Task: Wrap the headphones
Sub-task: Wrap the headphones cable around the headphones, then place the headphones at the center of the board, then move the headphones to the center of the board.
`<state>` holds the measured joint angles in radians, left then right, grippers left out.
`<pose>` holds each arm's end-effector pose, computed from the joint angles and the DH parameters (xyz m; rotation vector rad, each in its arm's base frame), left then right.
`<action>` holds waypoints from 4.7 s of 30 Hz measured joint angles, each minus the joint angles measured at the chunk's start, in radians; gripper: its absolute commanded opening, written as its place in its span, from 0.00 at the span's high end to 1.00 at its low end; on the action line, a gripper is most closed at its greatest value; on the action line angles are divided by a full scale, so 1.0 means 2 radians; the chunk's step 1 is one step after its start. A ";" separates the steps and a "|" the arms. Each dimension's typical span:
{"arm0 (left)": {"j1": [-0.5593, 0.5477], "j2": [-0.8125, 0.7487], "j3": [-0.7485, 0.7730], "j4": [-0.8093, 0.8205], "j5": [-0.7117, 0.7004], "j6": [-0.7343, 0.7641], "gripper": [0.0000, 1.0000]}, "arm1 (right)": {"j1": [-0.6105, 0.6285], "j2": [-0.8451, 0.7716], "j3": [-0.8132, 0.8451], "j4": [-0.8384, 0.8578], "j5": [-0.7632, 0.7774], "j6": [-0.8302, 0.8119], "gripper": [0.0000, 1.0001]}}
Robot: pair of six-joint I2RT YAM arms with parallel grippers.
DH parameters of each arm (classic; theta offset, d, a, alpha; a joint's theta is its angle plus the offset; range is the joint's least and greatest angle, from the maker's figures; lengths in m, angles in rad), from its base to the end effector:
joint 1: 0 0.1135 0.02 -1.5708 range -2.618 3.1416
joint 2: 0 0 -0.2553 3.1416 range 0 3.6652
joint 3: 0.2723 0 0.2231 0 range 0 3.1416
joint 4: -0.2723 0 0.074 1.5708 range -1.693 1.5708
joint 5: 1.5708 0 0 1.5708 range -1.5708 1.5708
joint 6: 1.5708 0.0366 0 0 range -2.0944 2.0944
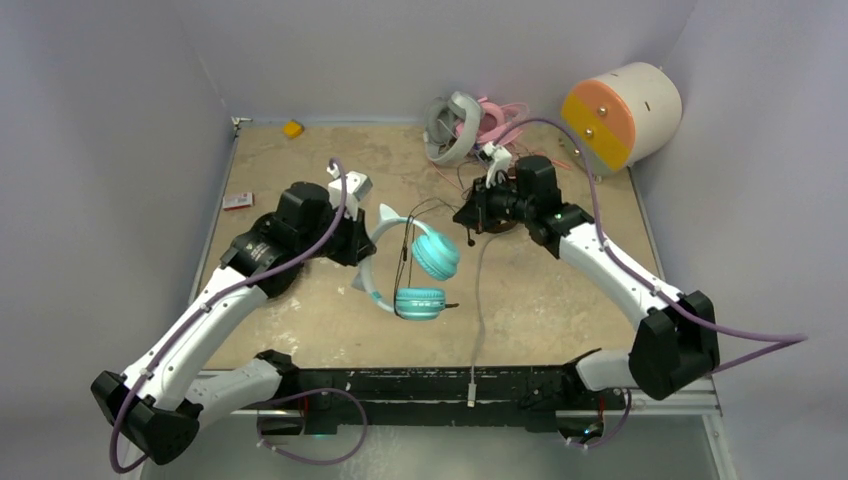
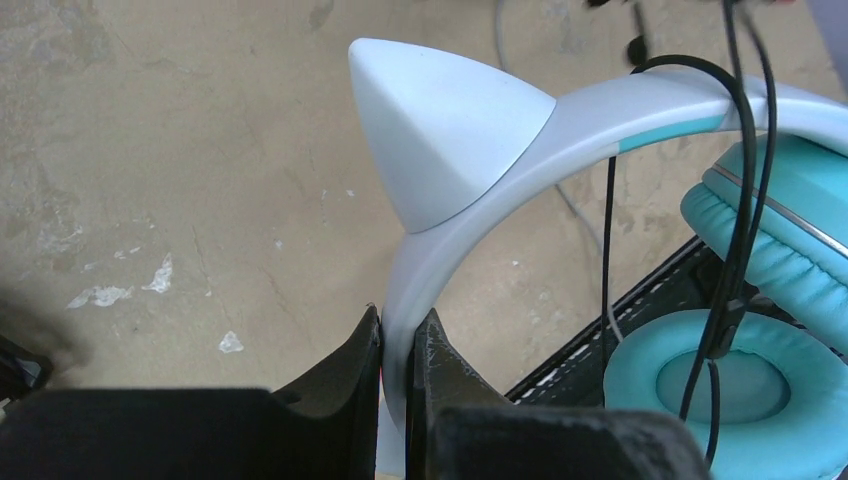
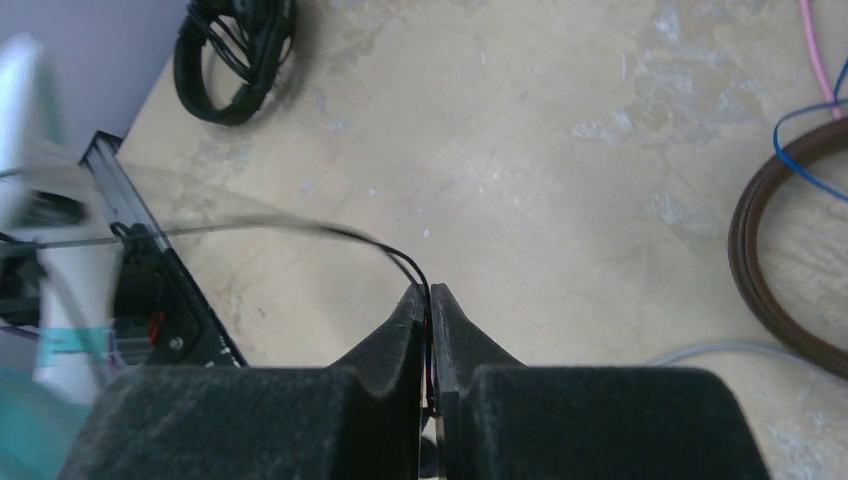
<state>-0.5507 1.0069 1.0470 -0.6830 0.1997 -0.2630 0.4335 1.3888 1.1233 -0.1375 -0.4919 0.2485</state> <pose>0.1528 -0.1024 0.3320 0.4398 2.2392 -0.6610 0.2601 0.1394 0.3244 -0.5185 1.9741 0.9213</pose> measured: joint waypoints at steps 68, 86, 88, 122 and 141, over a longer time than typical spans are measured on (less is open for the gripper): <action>0.043 0.192 -0.141 0.116 -0.154 -0.373 1.00 | 0.201 0.196 -0.403 0.727 0.198 0.339 0.94; 0.050 0.220 -0.142 0.111 -0.280 -0.396 0.44 | 0.212 0.139 -0.411 0.686 0.224 0.355 0.54; 0.050 0.206 -0.136 0.097 -0.287 -0.392 0.45 | 0.212 0.115 -0.418 0.669 0.228 0.344 0.55; -0.134 0.320 -0.001 0.197 -0.062 -0.160 1.00 | 0.212 -0.241 -0.422 0.303 0.421 0.201 0.57; 0.181 0.277 -0.137 0.305 -0.031 -0.272 1.00 | 0.212 -0.245 -0.422 0.290 0.422 0.200 0.56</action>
<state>-0.1890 1.5612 0.7723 -0.0734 0.1379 -0.8078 0.8574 0.8982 0.2802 0.4419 0.3515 0.6487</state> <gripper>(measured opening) 0.002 0.434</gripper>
